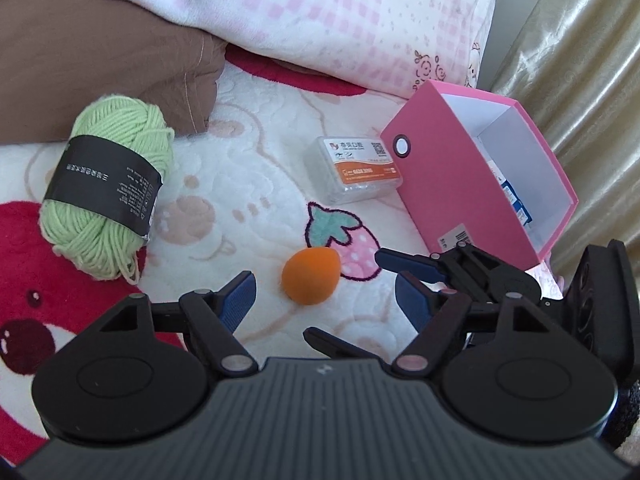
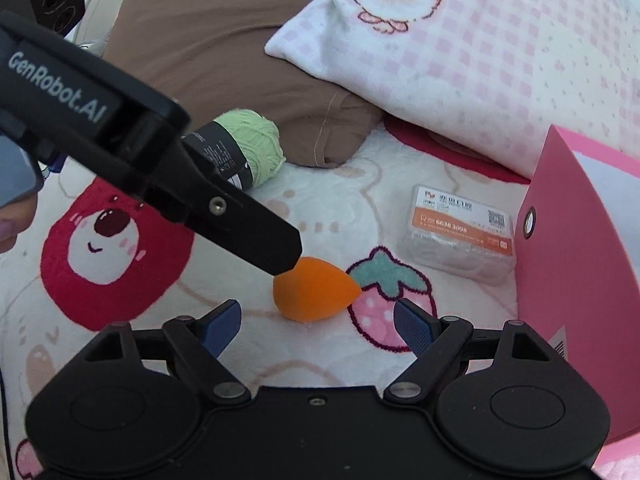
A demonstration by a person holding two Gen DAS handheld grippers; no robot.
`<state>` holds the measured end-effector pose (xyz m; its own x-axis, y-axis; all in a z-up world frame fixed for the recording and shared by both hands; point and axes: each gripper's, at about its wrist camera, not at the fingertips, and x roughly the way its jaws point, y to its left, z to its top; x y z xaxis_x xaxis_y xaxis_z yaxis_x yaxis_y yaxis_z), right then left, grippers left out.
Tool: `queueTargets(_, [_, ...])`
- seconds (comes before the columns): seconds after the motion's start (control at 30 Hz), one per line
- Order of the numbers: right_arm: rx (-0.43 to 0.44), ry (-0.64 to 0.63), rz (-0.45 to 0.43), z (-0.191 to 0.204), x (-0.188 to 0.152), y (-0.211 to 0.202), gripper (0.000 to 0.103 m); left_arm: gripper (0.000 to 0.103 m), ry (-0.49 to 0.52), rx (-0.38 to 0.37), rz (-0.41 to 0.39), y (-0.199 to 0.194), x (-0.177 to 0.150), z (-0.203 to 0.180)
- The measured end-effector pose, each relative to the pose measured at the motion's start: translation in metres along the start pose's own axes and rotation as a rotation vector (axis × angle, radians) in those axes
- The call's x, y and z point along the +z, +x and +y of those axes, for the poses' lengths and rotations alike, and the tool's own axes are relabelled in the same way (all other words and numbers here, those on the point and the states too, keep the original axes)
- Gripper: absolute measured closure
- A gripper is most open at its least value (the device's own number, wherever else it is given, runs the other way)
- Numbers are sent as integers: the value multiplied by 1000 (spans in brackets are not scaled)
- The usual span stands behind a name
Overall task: Organize objects
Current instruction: 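Move the left gripper toward the orange makeup sponge, then close the left gripper on the orange makeup sponge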
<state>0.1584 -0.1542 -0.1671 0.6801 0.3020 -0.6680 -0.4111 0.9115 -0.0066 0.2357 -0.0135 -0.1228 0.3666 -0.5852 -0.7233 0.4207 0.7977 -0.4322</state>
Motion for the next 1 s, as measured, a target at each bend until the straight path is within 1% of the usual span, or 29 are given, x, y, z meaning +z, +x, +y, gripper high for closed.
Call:
queueTargets(0.17, [2,25,14,-8,-4,15,16,29,23,0,13,19,1,3])
queueTargets(0.3, [0,13,3,-9,-6,23,16,31,-21,-25,5,28,2,8])
queueTargets(0.37, [-5,-2,-9,-7,-8,25,16,36,-39,-33,-2,31,3,10])
queueTargets(0.43, [-11,-16,-17,-4,-9,27,16,45,-47,-33,-6,33,3,10])
queueTargets(0.53, [-19,-29,-29,-3,-9,27,17,52,-58,-32,6,35,2,11])
queueTargets(0.57, [-16,-29,-32,-3,-9,26,19,53,-61,-25,10,36,1,11])
queueTargets(0.63, [-14,-21,-41,-4,-8,24,27,55,-64,-17,9,37,-1,11])
queueTargets(0.67, [-10,-22,-42,-4,-8,23,30,55,-68,-16,10,37,-2,11])
queueTargets(0.73, [3,-30,-45,-3,-8,21,40,58,-80,-20,14,37,-5,11])
queueTargets(0.8, [13,-39,-48,0,-8,20,46,60,-92,-21,21,39,-7,11])
queueTargets(1.0, [0,-40,-42,3,-9,21,46,61,-114,-7,9,39,-9,8])
